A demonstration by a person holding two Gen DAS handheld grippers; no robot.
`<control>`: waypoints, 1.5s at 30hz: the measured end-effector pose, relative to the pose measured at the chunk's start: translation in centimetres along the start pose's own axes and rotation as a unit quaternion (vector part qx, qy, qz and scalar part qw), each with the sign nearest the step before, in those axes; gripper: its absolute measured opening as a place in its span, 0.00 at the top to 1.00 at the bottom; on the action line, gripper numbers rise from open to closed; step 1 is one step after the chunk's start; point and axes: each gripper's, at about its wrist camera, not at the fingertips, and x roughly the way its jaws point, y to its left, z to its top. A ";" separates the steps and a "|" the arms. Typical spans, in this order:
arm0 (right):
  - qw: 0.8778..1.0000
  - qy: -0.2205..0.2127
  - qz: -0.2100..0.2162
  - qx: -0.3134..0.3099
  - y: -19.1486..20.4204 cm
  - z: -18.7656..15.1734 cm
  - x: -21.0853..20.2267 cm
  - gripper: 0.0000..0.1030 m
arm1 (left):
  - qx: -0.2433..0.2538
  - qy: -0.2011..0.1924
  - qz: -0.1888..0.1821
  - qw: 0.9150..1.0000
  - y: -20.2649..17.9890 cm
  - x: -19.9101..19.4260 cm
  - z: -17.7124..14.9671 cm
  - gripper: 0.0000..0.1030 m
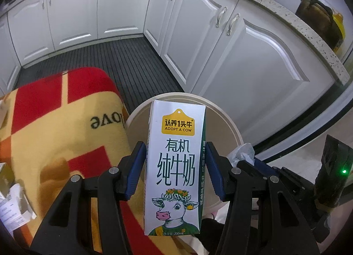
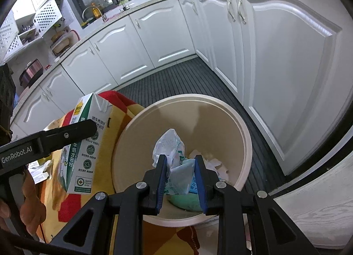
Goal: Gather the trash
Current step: 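Open both grippers to drop the carton and wrapper into the bin, then move both open grippers back toward the table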
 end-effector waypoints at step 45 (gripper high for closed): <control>0.997 -0.012 0.039 -0.064 9.9 -2.3 -3.4 0.36 | -0.039 -0.064 0.115 0.991 8.7 -12.5 -7.2 0.37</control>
